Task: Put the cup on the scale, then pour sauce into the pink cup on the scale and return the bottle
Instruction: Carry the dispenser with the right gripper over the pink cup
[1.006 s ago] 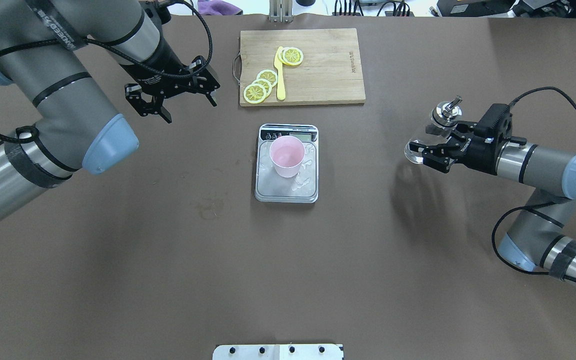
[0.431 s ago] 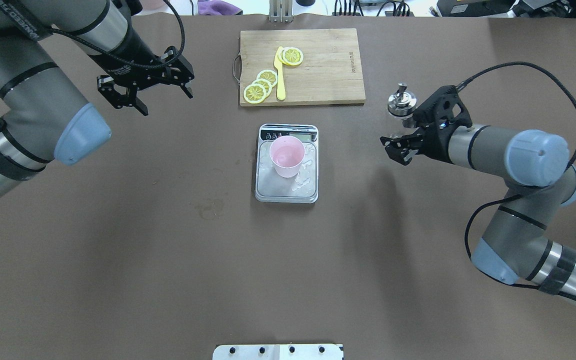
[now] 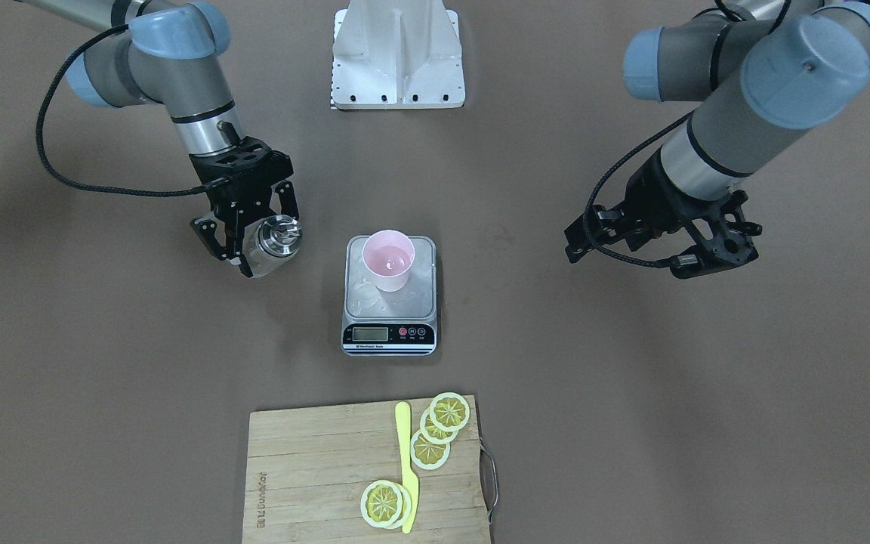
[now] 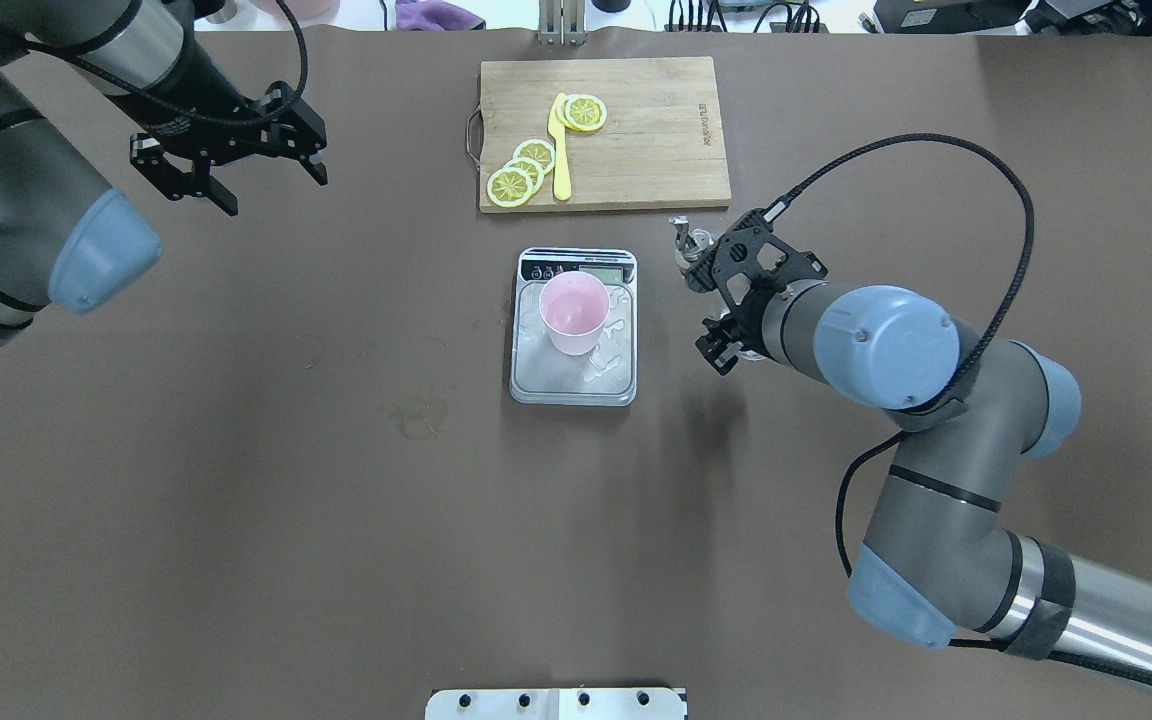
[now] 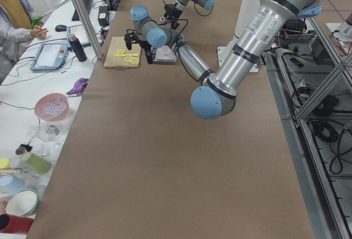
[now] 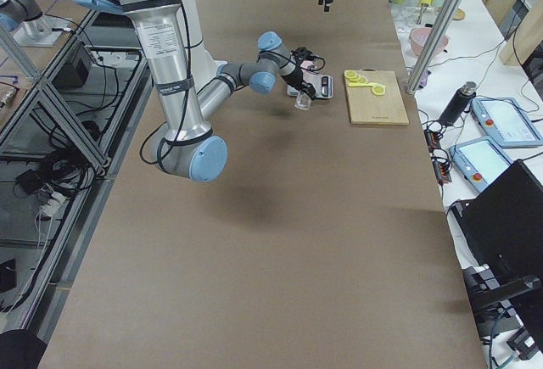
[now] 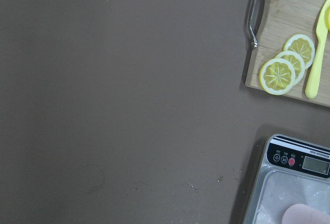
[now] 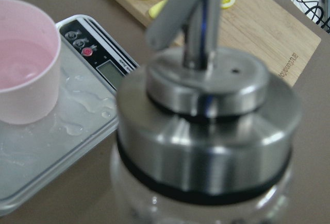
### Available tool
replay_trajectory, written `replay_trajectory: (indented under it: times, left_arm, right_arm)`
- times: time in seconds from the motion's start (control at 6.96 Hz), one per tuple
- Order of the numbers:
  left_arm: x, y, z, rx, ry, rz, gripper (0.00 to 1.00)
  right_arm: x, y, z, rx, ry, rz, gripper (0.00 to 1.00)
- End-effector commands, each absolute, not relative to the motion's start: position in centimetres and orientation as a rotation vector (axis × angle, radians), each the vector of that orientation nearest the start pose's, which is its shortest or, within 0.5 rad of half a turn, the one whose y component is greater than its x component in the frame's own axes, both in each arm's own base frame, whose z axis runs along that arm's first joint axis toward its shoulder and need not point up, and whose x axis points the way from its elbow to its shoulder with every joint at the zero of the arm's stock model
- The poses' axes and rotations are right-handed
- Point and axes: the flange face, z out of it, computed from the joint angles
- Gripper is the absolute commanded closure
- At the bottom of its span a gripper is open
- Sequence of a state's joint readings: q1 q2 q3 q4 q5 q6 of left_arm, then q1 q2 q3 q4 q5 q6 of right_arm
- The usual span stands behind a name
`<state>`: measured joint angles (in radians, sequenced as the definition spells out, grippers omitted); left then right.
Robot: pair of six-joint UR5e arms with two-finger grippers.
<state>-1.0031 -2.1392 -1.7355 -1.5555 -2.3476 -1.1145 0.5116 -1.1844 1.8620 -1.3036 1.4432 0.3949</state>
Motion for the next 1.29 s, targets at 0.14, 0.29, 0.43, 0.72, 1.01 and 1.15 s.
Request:
replay_trajectory:
  times: [0.14, 0.29, 0.43, 0.72, 1.01, 1.15]
  left_arm:
    - [26.9, -57.9, 25.7, -0.077, 1.001, -0.219, 0.02]
    - [25.9, -58.1, 26.3, -0.063, 0.997, -0.217, 0.02]
    - [24.9, -57.3, 27.9, -0.061, 0.988, -0.208, 0.02]
    - [24.7, -57.2, 28.6, -0.058, 0.981, -0.198, 0.02]
    - [24.7, -57.2, 28.7, -0.06, 0.979, -0.199, 0.02]
    - [24.7, -57.2, 28.8, -0.06, 0.979, -0.199, 0.02]
  right_arm:
    - [-47.3, -41.6, 25.4, 0.637, -0.258, -0.78, 1.0]
    - [-48.2, -41.3, 24.5, 0.629, -0.161, -0.858, 1.0]
    - [-48.3, -41.3, 24.2, 0.617, -0.118, -0.889, 1.0]
    - [-48.8, -41.7, 23.2, 0.562, -0.023, -0.992, 1.0]
    - [-49.2, -42.1, 22.5, 0.522, 0.043, -1.057, 1.0]
    - [-49.9, -42.6, 21.8, 0.511, 0.076, -1.072, 1.0]
